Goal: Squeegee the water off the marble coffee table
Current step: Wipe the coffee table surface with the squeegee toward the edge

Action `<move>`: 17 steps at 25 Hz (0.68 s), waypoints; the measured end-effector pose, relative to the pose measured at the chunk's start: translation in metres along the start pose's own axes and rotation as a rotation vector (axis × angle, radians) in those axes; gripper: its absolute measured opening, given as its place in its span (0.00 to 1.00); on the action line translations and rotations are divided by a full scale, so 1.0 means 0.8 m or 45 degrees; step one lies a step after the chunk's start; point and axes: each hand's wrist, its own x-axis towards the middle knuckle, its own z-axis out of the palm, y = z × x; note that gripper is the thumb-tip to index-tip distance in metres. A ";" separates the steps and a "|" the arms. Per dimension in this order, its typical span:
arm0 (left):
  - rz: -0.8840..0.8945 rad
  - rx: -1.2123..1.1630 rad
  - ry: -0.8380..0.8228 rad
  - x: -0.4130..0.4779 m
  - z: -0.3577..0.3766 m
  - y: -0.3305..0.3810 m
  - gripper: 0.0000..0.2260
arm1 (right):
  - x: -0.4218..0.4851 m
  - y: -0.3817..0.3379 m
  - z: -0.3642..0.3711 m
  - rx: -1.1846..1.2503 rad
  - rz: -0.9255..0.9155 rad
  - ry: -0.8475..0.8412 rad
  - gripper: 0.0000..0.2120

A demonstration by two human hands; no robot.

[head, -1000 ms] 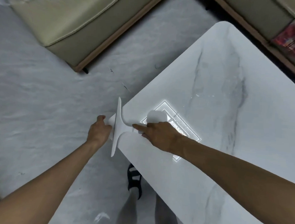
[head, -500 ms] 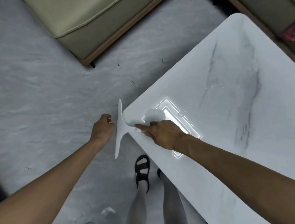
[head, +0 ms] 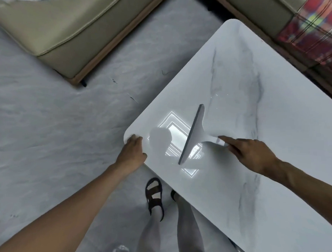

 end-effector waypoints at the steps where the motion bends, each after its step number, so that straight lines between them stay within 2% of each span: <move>1: -0.007 -0.028 0.013 0.004 0.003 0.006 0.28 | -0.005 0.000 0.001 0.034 -0.013 0.035 0.21; 3: -0.111 -0.180 0.123 0.011 0.005 0.017 0.26 | 0.005 -0.029 0.006 0.143 -0.110 0.084 0.21; 5: -0.195 -0.276 0.309 0.018 0.003 0.020 0.16 | 0.035 -0.081 0.017 0.212 -0.203 0.034 0.21; 7: -0.177 -0.178 0.435 0.023 0.000 0.018 0.05 | 0.063 -0.127 0.032 0.202 -0.265 -0.061 0.20; 8: -0.151 -0.109 0.469 0.024 0.001 0.015 0.06 | 0.072 -0.137 0.038 0.208 -0.269 -0.087 0.19; 11: -0.068 -0.056 0.425 0.018 0.015 0.017 0.09 | 0.055 -0.102 0.051 0.252 -0.150 -0.013 0.18; 15: 0.015 0.046 0.145 0.009 0.047 0.035 0.07 | -0.031 0.002 0.061 0.272 0.180 0.039 0.17; 17: 0.019 0.114 0.082 0.009 0.053 0.038 0.08 | -0.065 0.032 0.056 0.251 0.305 0.034 0.17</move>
